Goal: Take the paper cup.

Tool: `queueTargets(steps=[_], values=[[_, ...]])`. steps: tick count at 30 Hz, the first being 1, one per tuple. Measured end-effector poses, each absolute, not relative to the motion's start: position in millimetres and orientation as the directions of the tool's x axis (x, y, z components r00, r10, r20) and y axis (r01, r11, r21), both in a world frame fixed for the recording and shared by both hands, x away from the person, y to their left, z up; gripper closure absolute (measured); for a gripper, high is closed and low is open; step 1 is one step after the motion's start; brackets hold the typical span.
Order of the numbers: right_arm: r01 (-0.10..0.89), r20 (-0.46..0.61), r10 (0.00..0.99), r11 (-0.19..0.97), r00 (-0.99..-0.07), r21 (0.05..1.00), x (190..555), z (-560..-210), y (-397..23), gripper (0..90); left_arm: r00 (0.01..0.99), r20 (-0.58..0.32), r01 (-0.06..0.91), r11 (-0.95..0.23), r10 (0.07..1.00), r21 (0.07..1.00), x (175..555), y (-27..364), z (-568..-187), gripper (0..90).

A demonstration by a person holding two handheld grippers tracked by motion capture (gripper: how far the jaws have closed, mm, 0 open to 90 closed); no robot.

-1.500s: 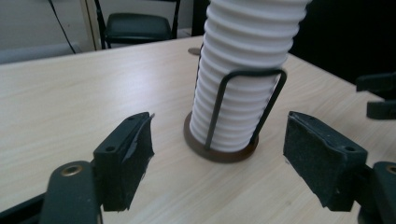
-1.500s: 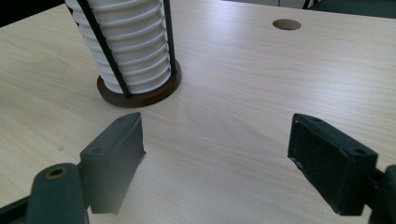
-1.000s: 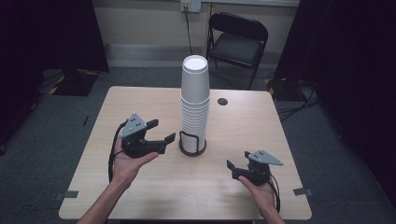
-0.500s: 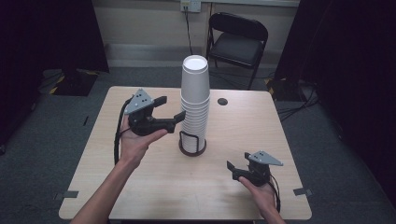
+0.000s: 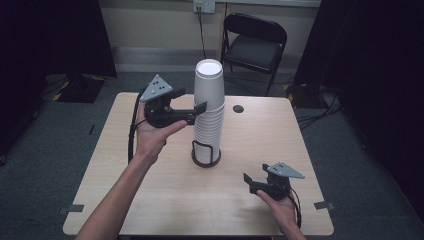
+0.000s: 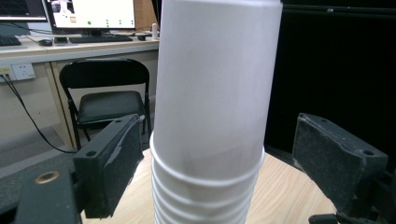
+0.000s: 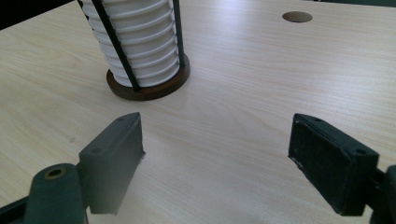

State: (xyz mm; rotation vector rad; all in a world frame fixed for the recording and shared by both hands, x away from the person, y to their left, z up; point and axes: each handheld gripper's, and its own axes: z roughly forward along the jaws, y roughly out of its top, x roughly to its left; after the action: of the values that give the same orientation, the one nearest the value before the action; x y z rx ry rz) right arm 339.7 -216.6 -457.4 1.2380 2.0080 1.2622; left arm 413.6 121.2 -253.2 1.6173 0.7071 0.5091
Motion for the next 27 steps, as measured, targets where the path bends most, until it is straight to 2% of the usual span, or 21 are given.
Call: queueTargets(steps=[19, 27], values=[[0.455, 0.077, 0.871, 0.175, -0.485, 0.873, 340.0, -458.1, -213.6, 17.4, 0.719, -0.043, 0.187, -0.134, 0.694, 0.973, 441.2, 95.1, -242.6, 15.5], [0.457, 0.082, 0.872, 0.171, -0.483, 0.873, 339.7, -458.1, -213.7, 17.4, 0.71, -0.023, 0.21, -0.18, 0.704, 0.961, 454.0, 81.3, -250.5, 10.4]])
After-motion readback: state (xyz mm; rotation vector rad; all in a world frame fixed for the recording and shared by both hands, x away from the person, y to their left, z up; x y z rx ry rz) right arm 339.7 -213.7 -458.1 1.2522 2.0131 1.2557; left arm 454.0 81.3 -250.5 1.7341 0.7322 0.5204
